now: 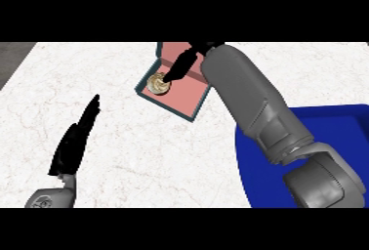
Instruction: Pick the cupcake from the tray and place it in the cardboard box
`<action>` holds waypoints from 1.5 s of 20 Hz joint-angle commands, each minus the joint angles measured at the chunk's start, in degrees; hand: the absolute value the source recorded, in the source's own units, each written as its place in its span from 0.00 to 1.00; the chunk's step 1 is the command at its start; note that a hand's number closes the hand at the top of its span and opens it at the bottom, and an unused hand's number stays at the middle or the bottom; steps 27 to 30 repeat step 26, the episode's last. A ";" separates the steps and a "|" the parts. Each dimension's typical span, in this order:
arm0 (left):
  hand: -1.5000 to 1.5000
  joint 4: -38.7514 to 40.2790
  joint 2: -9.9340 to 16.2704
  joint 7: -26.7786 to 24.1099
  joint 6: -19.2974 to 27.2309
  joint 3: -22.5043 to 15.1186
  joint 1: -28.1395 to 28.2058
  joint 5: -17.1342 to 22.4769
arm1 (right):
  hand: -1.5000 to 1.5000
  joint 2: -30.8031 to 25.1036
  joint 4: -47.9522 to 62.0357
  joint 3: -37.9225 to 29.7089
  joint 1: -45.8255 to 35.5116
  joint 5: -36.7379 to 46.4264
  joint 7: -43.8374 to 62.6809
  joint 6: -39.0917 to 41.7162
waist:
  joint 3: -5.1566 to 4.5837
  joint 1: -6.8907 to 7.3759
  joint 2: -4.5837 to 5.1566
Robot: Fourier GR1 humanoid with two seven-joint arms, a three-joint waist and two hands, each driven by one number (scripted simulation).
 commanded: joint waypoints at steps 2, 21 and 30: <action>0.50 1.44 0.35 -0.82 0.55 1.11 -0.21 -0.02 | 0.00 0.02 -1.40 -7.05 1.08 -7.64 -2.64 -4.67 | 0.06 -1.49 0.02; 0.50 -1.38 1.77 -0.27 -0.72 2.80 0.55 1.62 | 0.00 -23.42 -0.11 -22.23 5.93 -20.40 -4.56 8.48 | 0.20 -2.07 0.76; 0.50 -0.52 0.92 -0.28 -0.79 1.95 -0.19 1.47 | 0.00 -27.14 0.44 -21.56 8.10 -19.47 -7.47 13.77 | 0.26 -0.82 1.48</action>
